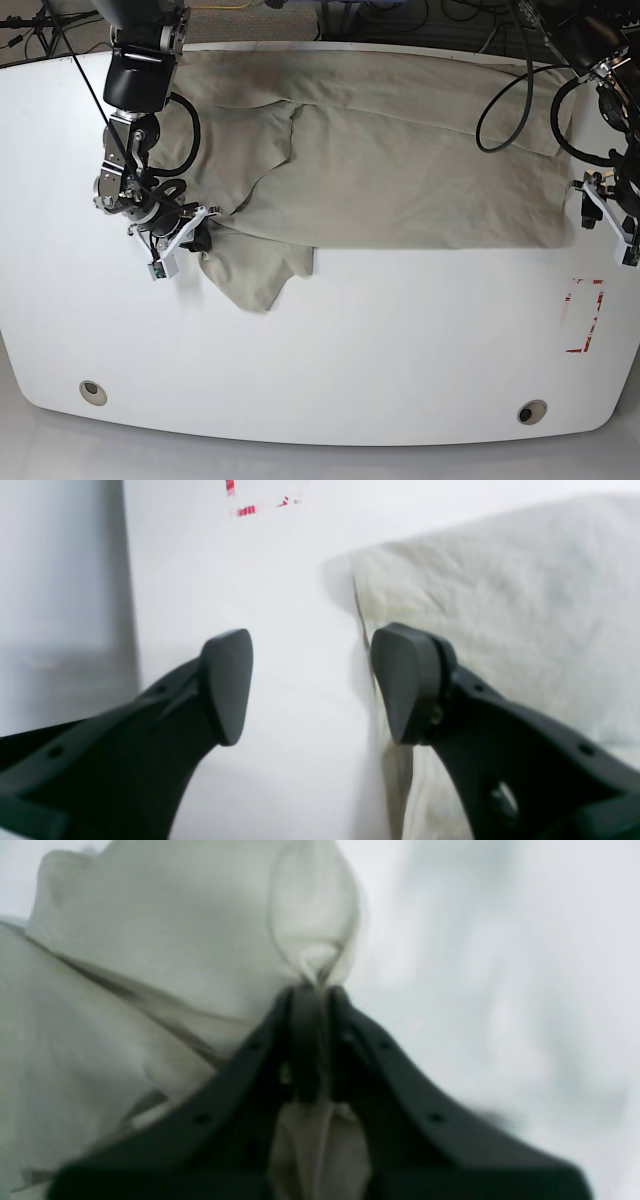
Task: Fold the T-shirt properly
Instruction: 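Move the left gripper to the shirt's side edge and grasp it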
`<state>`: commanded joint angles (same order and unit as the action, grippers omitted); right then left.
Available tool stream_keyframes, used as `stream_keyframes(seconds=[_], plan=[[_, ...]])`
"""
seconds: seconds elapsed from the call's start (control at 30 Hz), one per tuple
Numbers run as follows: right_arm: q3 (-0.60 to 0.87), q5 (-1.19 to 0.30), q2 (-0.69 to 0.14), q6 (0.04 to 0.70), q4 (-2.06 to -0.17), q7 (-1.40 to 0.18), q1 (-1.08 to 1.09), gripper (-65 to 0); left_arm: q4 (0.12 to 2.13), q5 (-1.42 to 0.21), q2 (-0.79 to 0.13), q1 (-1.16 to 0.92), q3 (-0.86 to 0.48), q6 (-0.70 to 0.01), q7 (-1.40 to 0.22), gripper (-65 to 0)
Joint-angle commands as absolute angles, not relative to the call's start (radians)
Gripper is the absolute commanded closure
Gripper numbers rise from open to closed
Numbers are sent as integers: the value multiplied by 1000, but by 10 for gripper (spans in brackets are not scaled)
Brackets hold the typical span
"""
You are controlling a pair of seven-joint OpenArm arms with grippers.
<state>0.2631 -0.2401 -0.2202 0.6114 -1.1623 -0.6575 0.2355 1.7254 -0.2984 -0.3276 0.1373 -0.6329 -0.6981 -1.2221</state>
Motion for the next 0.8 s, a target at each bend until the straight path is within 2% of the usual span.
stream_keyframes(seconds=[0.13, 0.2, 0.37, 0.8], plan=[[263, -240, -222, 611, -1164, -659, 236, -2, 1600, -298, -331, 182, -633, -616, -1185, -489], [263, -240, -222, 611, -1164, -659, 234, -2, 1543, -300, -341, 194, -633, -593, -1153, -494], [263, -240, -222, 611, -1164, -659, 231, -2, 1403, -300, -352, 200, -587, -585, -1061, -494], [263, -242, -220, 611, -1164, -659, 231, -2, 1204, -288, -351, 222, -533, -584, -921, -494]])
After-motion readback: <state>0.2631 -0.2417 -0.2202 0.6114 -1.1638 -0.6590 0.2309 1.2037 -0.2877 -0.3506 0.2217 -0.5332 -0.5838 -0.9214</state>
